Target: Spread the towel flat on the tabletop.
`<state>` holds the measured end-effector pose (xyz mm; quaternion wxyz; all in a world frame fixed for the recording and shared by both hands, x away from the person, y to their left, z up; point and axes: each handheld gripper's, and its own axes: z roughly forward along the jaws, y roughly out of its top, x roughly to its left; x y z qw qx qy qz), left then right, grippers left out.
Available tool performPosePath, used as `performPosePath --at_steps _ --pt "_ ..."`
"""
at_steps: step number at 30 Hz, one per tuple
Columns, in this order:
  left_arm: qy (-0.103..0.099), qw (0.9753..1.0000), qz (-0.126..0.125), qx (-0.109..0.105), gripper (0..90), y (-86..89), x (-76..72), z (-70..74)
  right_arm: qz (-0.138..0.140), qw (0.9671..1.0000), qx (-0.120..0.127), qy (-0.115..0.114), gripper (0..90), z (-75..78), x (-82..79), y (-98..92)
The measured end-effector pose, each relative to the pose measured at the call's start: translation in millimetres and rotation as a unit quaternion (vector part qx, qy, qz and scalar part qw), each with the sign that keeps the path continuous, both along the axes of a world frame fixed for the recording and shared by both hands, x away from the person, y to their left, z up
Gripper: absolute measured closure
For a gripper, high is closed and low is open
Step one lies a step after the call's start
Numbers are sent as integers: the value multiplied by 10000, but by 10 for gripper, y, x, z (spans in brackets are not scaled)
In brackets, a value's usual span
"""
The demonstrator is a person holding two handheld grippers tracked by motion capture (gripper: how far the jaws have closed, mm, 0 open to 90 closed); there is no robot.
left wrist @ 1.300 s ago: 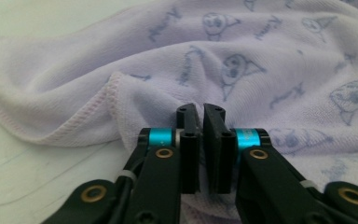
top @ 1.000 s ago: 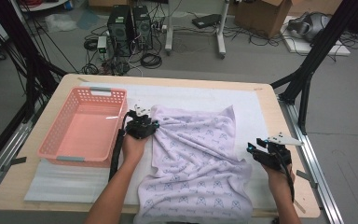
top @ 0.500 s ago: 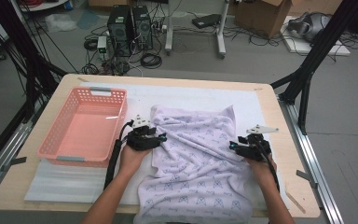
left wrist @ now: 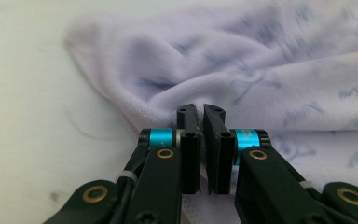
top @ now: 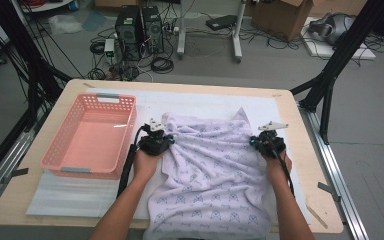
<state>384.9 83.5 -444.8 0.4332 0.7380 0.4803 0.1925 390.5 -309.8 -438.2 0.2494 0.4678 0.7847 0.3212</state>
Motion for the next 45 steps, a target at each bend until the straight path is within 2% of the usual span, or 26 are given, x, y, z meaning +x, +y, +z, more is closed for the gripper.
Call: performPosePath --at_steps 2,5,6,7,8,10,12,14,16,19,20,21,23,24,26,27,29,32,33,34,35,36,37,39,42,45 --pt "81 9998 108 -171 847 56 45 -46 -243 9995 168 -103 870 42 79 -71" --pt "-49 9999 -36 -97 805 31 21 -36 -440 9978 331 -356 855 124 137 -74" --pt "-60 9998 -69 -157 736 32 6 -12 -443 9976 398 -363 809 132 135 -61" --pt "-46 9995 -128 -287 620 38 -15 16 -423 9973 481 -345 732 138 125 -46" --pt "-69 9990 -242 -368 538 49 -50 46 -383 9976 499 -305 695 149 98 -34" --pt "-221 9980 -512 -305 495 63 -173 105 -267 9977 449 -430 628 193 -13 -31" --pt "-307 9969 -622 -370 468 100 -282 139 -187 9961 632 -587 598 279 -192 -83" --pt "-247 9963 -646 -517 465 158 -371 144 -105 9944 785 -706 578 351 -354 -144" --pt "-183 9967 -657 -447 454 196 -441 90 37 9926 945 -765 567 408 -560 -228" --pt "117 9969 -719 -306 433 203 -463 -23 159 9932 933 -684 551 366 -755 -307" --pt "218 9968 -716 -288 432 198 -461 -61 219 9938 924 -571 541 320 -791 -331" --pt "273 9967 -717 -258 430 195 -455 -72 208 9950 881 -416 532 254 -827 -355" --pt "259 9965 -748 -270 430 185 -461 -69 226 9946 983 -245 527 158 -872 -384" --pt "269 9961 -782 -290 431 178 -459 -72 258 9940 1050 -178 521 115 -878 -388" --pt "311 9954 -897 -159 442 150 -455 -74 415 9918 1209 0 507 48 -856 -364" --pt "333 9949 -942 -131 452 127 -456 -75 506 9916 1189 72 508 18 -828 -327" --pt "284 9945 -1004 21 483 89 -465 -72 684 9918 1053 243 515 -21 -774 -215" --pt "145 9945 -984 337 580 27 -494 -66 869 9932 657 415 569 -99 -708 -46" --pt "95 9939 -1015 429 642 19 -498 -64 853 9941 584 327 641 -97 -711 -21" --pt "97 9930 -1099 422 703 18 -500 -62 892 9935 616 360 735 -90 -706 -19" --pt "127 9924 -1157 396 853 4 -504 -62 928 9929 638 378 800 -89 -706 -21" --pt "107 9924 -1147 440 854 -7 -506 -57 939 9930 608 369 858 -84 -715 -18" --pt "111 9922 -1153 457 859 -6 -495 -48 941 9938 505 309 867 -76 -722 -14" --pt "9 9947 -925 447 862 16 -471 -32 875 9951 396 236 872 -68 -728 -10" --pt "-64 9987 -449 226 863 78 -353 -10 679 9971 326 42 874 -56 -677 -55" --pt "-10 9997 -168 169 862 100 -193 25 334 9975 613 -45 874 -34 -533 -152"
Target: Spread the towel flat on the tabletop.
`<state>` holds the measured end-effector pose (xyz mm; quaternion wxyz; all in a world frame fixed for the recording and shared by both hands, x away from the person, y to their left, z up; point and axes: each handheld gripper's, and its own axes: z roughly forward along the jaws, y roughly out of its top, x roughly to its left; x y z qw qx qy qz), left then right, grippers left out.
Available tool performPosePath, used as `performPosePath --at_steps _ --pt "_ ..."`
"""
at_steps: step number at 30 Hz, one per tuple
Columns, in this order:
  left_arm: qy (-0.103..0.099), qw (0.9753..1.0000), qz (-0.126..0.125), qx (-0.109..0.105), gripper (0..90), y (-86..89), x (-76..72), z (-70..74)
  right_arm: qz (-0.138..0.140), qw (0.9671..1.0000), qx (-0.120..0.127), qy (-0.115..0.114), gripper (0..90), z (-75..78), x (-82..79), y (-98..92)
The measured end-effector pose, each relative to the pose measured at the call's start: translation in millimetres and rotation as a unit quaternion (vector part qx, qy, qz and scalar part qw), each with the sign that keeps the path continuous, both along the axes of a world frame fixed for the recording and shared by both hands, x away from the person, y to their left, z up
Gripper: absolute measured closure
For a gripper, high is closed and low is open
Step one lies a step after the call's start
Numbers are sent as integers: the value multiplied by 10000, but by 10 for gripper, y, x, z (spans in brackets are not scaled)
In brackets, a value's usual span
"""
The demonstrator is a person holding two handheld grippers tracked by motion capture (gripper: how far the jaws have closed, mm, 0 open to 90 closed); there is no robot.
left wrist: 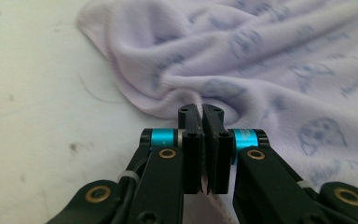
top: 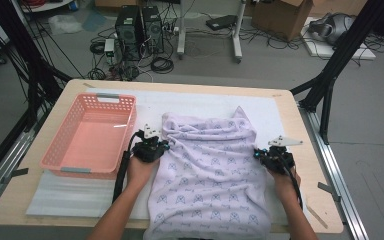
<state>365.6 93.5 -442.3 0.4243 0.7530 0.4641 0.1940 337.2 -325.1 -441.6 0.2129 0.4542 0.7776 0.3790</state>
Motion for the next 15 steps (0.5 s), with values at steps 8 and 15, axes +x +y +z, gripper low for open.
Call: performPosePath --at_steps 8,15 --pt "-133 9973 653 -312 857 99 279 2 -573 9982 37 -150 868 117 422 -11" --pt "-255 9991 -39 -323 484 77 -33 109 -713 9969 193 -258 613 171 263 -27"
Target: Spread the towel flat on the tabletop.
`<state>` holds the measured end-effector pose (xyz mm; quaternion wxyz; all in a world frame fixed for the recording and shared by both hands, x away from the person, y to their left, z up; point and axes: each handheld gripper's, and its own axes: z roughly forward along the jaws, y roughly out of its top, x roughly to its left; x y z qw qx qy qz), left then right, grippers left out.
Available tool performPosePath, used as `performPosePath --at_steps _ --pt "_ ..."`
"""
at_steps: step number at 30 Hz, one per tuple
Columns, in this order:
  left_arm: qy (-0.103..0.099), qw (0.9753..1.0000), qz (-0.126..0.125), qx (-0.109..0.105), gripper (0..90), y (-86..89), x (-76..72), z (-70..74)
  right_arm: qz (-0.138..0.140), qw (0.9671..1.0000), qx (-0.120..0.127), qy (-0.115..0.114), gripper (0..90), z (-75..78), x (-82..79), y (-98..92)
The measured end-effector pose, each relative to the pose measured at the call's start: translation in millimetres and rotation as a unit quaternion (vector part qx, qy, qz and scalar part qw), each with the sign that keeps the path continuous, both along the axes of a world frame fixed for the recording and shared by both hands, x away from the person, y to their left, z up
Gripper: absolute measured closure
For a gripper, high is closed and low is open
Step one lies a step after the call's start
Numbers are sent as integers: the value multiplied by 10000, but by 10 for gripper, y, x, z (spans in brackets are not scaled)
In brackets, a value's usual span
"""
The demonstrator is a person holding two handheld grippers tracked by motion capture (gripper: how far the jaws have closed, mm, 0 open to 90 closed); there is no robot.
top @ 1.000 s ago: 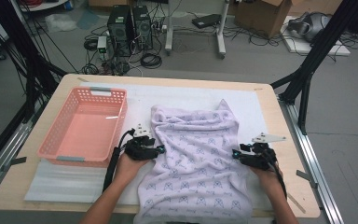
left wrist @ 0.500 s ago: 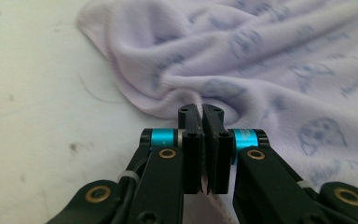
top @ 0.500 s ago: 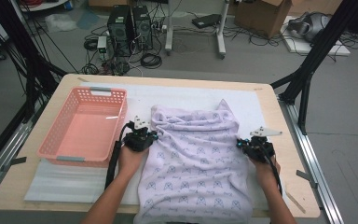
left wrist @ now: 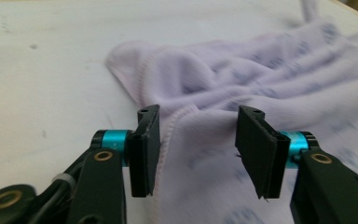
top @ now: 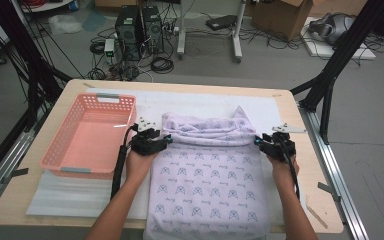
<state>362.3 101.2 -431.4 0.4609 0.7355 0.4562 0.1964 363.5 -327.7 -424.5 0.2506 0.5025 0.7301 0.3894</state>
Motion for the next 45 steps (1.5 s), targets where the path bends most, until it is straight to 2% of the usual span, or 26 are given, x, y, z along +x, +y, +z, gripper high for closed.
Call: performPosePath --at_steps 1,3,9,12,13,18,21,23,25,27,28,29,30,31,32,33,36,38,42,45 --pt "-37 9999 -92 19 470 7 -78 -4 27 10000 67 -40 607 19 -70 -24" --pt "-60 9998 -212 37 465 40 -214 -19 73 9998 50 -157 595 57 -229 -64" --pt "34 9993 -369 -89 456 143 -560 -67 232 9988 132 -407 592 93 -677 -193" --pt "112 9990 -428 11 455 156 -709 -107 320 9992 108 -222 592 15 -808 -203" --pt "152 9990 -423 -13 456 162 -752 -121 342 9993 66 -137 590 -11 -838 -194" --pt "494 9978 -444 -10 455 184 -985 -207 488 9987 42 128 565 -108 -1035 -131" --pt "520 9978 -392 -97 452 201 -1147 -213 546 9984 -36 158 542 -121 -1223 -111" --pt "425 9984 -382 -42 449 208 -1268 -228 583 9980 -23 245 532 -132 -1362 -93" --pt "479 9982 -370 -1 438 205 -1378 -235 629 9975 -82 327 526 -165 -1495 -65" --pt "355 9987 -365 32 446 180 -1485 -260 680 9965 -163 456 527 -213 -1582 -25" --pt "231 9991 -313 165 467 154 -1533 -271 705 9958 -258 518 532 -238 -1604 -3" --pt "55 9989 -281 358 530 128 -1575 -285 650 9965 -296 430 588 -254 -1647 18" --pt "-30 9987 -258 432 587 119 -1603 -295 656 9966 -225 442 647 -255 -1674 28" --pt "10 9991 -267 342 669 124 -1621 -293 664 9966 -218 439 716 -256 -1692 42" --pt "68 9991 -333 241 830 127 -1644 -297 698 9963 -199 453 829 -254 -1712 59" --pt "30 9993 -302 228 862 125 -1662 -304 737 9961 -176 455 859 -258 -1734 84" --pt "119 9994 -306 87 868 169 -1737 -302 681 9964 -146 479 875 -252 -1792 85" --pt "124 9991 -398 85 868 228 -1831 -302 723 9962 -78 490 875 -254 -1860 53" --pt "90 9988 -477 36 867 302 -1936 -314 884 9948 -110 488 875 -249 -1978 0" --pt "99 9987 -494 -35 867 320 -1951 -320 944 9942 -114 500 875 -245 -2004 -6"
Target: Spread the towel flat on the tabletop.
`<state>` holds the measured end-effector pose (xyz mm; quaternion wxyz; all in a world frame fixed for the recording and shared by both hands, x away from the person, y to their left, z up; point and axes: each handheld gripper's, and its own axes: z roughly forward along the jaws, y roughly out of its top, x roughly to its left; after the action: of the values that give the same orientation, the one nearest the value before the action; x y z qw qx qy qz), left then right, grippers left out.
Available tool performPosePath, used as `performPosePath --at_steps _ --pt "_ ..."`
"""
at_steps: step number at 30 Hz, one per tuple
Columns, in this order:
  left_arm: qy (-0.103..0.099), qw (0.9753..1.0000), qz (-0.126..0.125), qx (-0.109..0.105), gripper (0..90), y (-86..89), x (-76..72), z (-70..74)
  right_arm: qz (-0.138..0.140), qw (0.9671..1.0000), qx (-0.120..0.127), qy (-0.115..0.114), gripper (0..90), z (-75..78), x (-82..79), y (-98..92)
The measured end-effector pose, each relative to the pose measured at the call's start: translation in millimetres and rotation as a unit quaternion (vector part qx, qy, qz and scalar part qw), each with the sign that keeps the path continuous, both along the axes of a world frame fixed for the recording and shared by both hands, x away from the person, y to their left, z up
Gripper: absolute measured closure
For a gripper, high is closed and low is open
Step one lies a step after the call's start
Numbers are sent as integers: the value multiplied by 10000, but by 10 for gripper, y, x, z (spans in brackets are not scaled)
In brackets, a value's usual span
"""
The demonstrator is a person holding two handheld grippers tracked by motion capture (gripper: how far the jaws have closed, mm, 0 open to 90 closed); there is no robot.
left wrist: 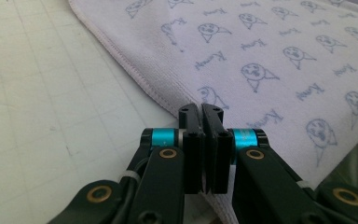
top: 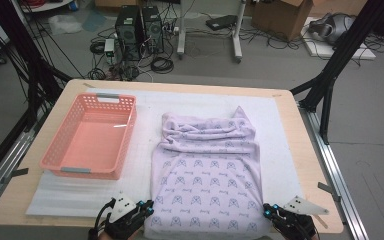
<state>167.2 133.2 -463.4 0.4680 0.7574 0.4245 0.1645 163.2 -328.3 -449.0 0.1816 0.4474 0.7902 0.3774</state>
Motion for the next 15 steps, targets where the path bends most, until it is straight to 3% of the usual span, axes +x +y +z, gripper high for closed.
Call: performPosePath --at_steps 10,11,13,15 --pt "57 9998 -91 -178 860 52 -140 -3 129 9999 17 61 876 24 -101 -3" --pt "-55 9997 -54 -222 828 44 -148 19 151 9999 33 51 874 29 -114 -5" --pt "-195 9994 -40 -284 581 31 -87 76 96 9998 176 -54 778 76 -121 -3" --pt "-290 9990 9 -345 501 25 7 121 -3 9993 333 -172 673 118 -88 3"
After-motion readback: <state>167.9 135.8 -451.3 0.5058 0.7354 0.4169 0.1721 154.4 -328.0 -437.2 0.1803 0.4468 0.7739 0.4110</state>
